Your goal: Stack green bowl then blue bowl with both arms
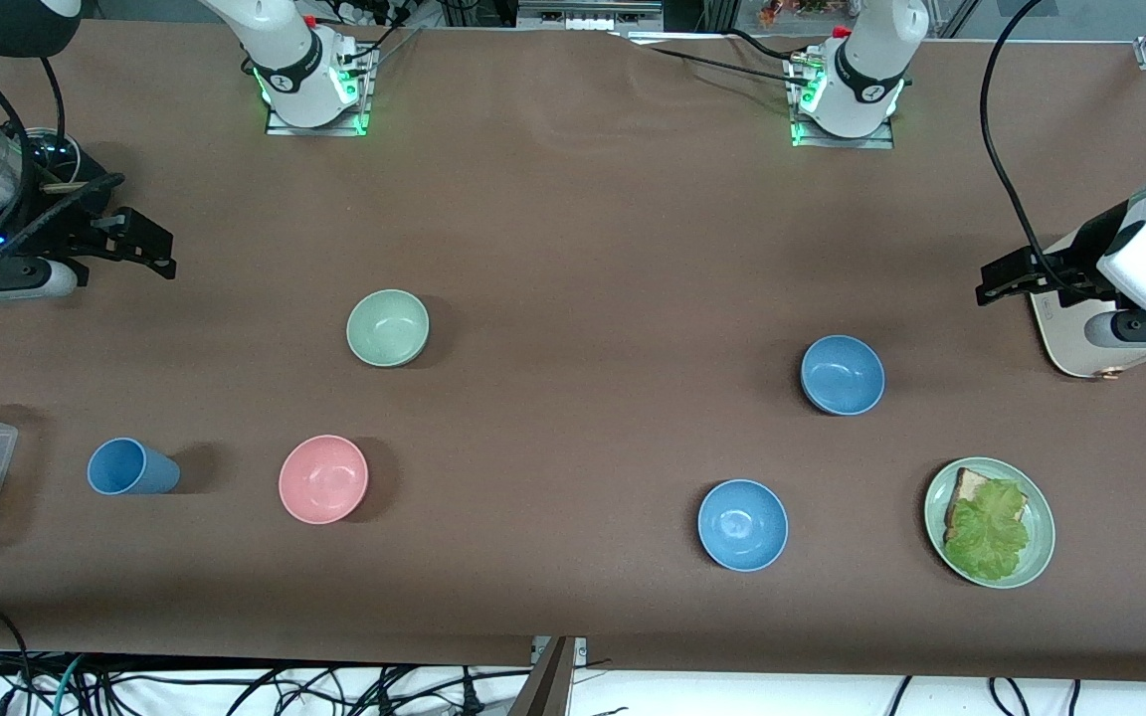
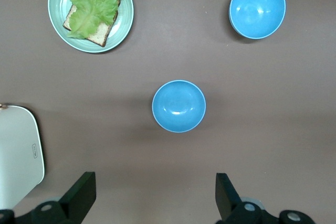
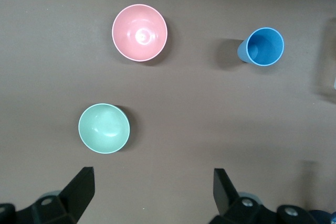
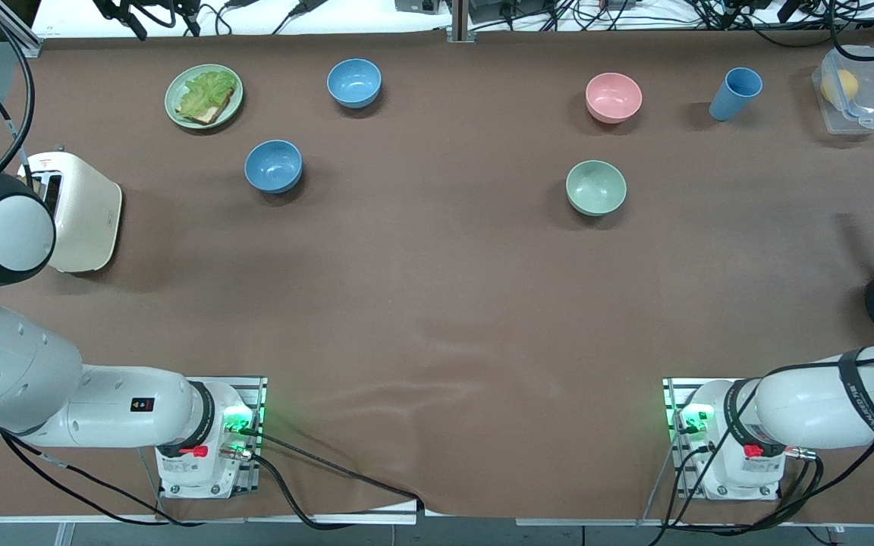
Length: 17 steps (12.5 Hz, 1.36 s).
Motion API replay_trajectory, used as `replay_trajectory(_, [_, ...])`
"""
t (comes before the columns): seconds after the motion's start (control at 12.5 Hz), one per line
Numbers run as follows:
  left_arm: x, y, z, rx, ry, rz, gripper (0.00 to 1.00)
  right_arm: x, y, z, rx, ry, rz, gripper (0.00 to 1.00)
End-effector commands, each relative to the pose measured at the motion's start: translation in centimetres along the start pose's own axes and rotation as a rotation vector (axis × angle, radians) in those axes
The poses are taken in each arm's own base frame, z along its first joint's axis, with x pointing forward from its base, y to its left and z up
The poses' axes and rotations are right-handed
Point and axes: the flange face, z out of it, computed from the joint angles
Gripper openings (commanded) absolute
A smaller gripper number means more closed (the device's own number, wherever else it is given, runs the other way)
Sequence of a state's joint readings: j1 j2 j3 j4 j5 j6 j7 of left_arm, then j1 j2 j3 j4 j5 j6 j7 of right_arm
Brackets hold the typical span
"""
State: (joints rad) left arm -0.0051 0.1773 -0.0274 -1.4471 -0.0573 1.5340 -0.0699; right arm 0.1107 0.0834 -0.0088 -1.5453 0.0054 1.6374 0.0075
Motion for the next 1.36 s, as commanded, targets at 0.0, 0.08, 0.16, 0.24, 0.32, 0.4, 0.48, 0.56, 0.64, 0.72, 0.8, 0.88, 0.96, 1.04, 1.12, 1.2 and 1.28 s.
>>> replay_trajectory(0.0, [-0.08, -0.13, -0.24, 0.019, 0.001, 0.015, 1.00, -0.05, 0.15, -0.52, 0.016, -0.004, 0.011, 1.00])
replay_trajectory(0.08, [-0.08, -0.13, -0.24, 0.019, 0.001, 0.015, 1.00, -0.05, 0.15, -0.52, 0.016, -0.004, 0.011, 1.00])
replay_trajectory(0.16, [-0.08, -0.13, -0.24, 0.019, 0.001, 0.015, 1.00, -0.05, 0.15, -0.52, 0.016, -0.004, 0.011, 1.00])
replay_trajectory(0.24, [-0.06, -0.13, -0.25, 0.019, 0.002, 0.017, 1.00, -0.05, 0.35, -0.52, 0.015, -0.004, 0.014, 1.00])
replay_trajectory(0.32, [-0.08, -0.15, -0.24, 0.020, 0.001, 0.017, 1.00, -0.03, 0.35, -0.42, 0.015, -0.007, 0.017, 1.00])
replay_trajectory(0.4, [-0.06, -0.13, -0.25, 0.019, 0.002, 0.017, 1.00, -0.04, 0.17, -0.34, 0.015, -0.009, 0.021, 1.00])
replay_trajectory(0.48, [-0.06, -0.13, -0.25, 0.019, 0.002, 0.017, 1.00, -0.01, 0.17, -0.18, 0.015, -0.012, 0.026, 1.00])
replay_trajectory(0.56, [-0.06, -0.15, -0.25, 0.020, 0.003, 0.017, 1.00, 0.09, 0.17, -0.01, 0.015, -0.014, 0.026, 1.00])
replay_trajectory(0.64, [-0.08, -0.13, -0.24, 0.019, 0.001, 0.017, 1.00, 0.16, 0.17, 0.24, 0.015, -0.018, 0.026, 1.00])
replay_trajectory(0.72, [-0.06, -0.15, -0.25, 0.020, 0.003, 0.017, 1.00, 0.17, 0.17, 0.17, 0.015, -0.017, 0.026, 1.00])
replay_trajectory(0.8, [-0.06, -0.13, -0.25, 0.019, 0.002, 0.017, 1.00, 0.17, 0.00, 0.17, 0.015, -0.017, 0.023, 1.00])
replay_trajectory(0.88, [-0.06, -0.13, -0.25, 0.019, 0.002, 0.017, 1.00, 0.19, 0.00, 0.09, 0.015, -0.014, 0.023, 1.00])
replay_trajectory(0.96, [-0.06, -0.13, -0.25, 0.019, 0.002, 0.016, 1.00, 0.23, -0.09, 0.17, 0.015, -0.015, 0.022, 1.00])
replay_trajectory(1.04, [-0.06, -0.13, -0.25, 0.019, 0.002, 0.016, 1.00, 0.25, -0.18, 0.16, 0.015, -0.014, 0.020, 1.00])
replay_trajectory(1.12, [-0.06, -0.13, -0.25, 0.019, 0.003, 0.014, 1.00, 0.28, -0.10, 0.14, 0.015, -0.011, 0.023, 1.00])
replay_trajectory(1.2, [-0.06, -0.13, -0.25, 0.019, 0.002, 0.015, 1.00, 0.24, -0.27, 0.05, 0.015, -0.009, 0.020, 1.00])
replay_trajectory(1.28, [-0.06, -0.13, -0.25, 0.019, 0.002, 0.016, 1.00, 0.20, -0.46, 0.14, 0.017, -0.014, 0.017, 1.00])
